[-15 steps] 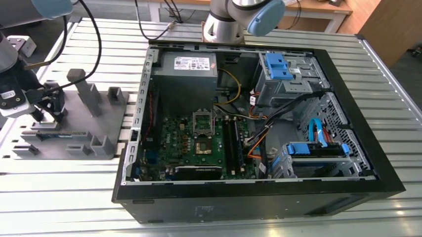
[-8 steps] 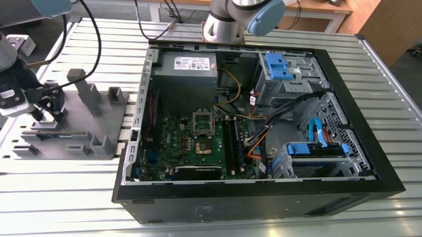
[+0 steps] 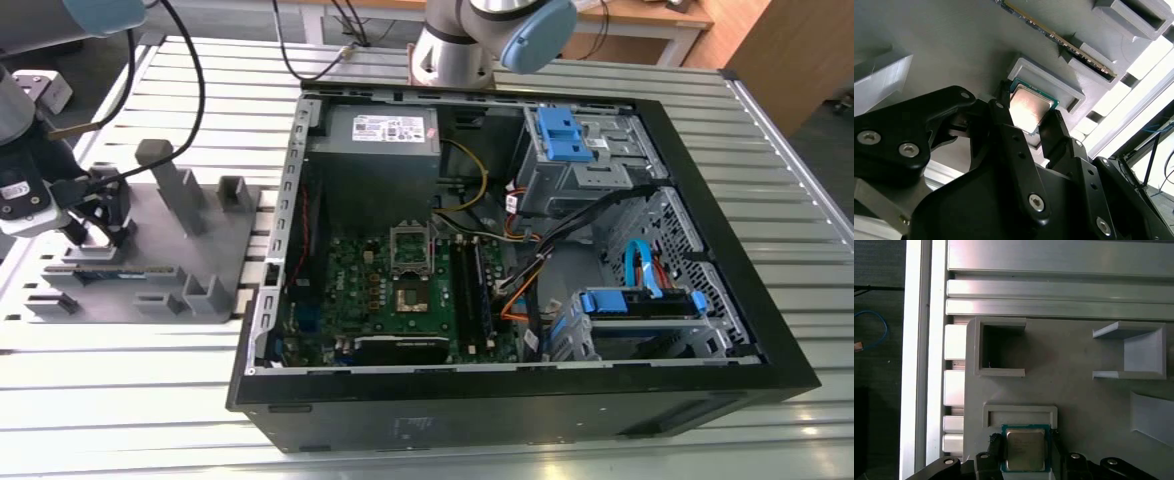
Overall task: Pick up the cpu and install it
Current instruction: 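Pick up the cpu and move it towards the insertion slot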
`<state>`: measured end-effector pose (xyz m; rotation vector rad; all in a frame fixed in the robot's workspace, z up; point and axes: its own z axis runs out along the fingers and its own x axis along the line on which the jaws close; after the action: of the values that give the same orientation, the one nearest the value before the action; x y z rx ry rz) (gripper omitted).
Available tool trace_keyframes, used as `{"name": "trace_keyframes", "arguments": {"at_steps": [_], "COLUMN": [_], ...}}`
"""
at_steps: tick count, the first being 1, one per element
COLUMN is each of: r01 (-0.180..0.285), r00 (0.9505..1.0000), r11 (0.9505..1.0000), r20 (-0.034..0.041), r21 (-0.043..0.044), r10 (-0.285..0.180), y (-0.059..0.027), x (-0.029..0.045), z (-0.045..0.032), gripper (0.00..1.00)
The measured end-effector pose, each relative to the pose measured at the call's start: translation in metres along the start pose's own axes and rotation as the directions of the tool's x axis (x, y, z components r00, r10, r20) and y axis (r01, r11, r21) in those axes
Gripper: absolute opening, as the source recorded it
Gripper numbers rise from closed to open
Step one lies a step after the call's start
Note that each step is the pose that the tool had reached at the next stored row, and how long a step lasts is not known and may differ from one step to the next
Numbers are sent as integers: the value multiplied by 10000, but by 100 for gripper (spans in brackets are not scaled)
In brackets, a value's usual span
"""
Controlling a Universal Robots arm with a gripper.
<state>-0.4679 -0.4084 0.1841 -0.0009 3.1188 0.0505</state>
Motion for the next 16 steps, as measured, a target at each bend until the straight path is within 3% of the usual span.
{"name": "trace_keyframes", "arguments": {"at_steps": [4,16], "r01": [1,0], "r00": [10000,10000], "r11": [10000,10000], "r20": [1,2], "r21": [1,-1], "r10": [-1,0], "y": [0,0], "x": [32,34], "z": [-1,12], "gripper": [49,50]}}
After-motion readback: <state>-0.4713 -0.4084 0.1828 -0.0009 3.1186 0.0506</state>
